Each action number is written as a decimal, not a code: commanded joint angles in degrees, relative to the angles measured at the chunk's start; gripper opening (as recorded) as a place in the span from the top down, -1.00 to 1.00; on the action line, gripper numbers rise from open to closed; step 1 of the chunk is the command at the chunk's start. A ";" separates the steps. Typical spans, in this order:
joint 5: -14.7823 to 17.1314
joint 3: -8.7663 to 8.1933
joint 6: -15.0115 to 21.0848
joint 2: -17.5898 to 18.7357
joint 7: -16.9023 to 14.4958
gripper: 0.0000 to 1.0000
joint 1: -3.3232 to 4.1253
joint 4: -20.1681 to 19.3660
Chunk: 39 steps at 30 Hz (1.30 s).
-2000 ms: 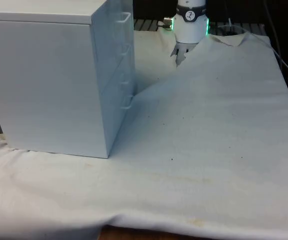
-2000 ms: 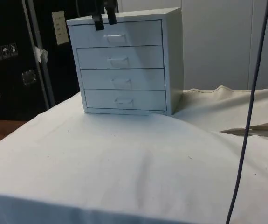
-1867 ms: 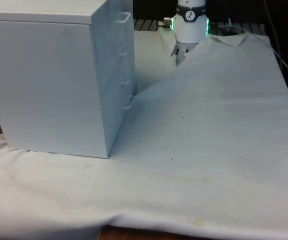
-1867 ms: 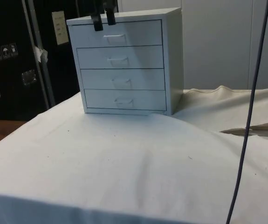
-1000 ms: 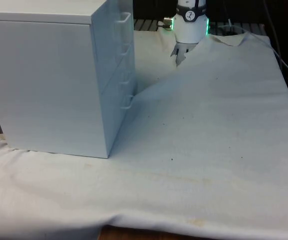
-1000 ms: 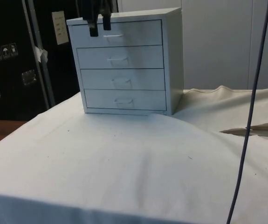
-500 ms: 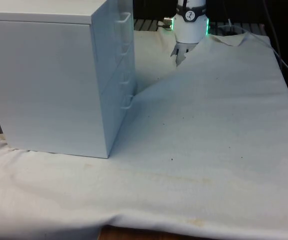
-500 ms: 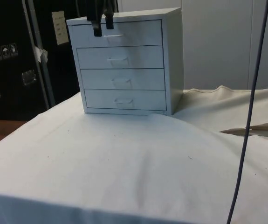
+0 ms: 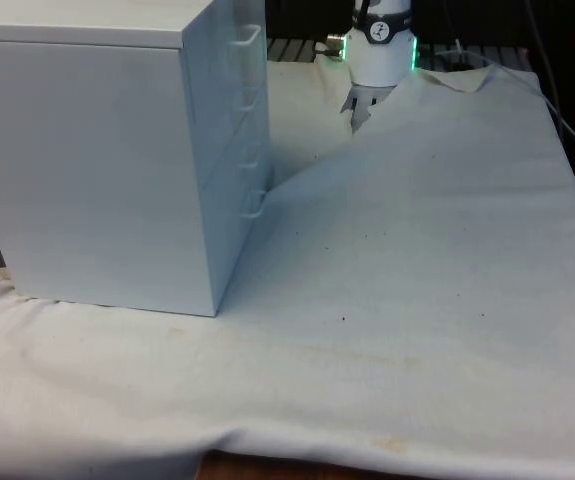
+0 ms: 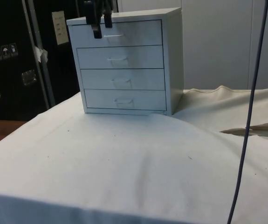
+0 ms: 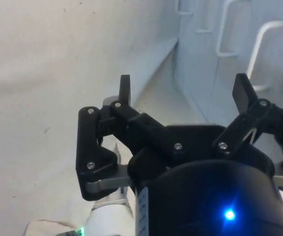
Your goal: Open the drawer, then close it.
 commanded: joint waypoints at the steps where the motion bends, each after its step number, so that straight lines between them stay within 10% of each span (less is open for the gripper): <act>1: -1.26 0.06 0.00 0.29 0.86 -1.00 0.17 0.17; 39: -15.18 0.69 -0.40 3.95 7.91 -1.00 0.46 -0.17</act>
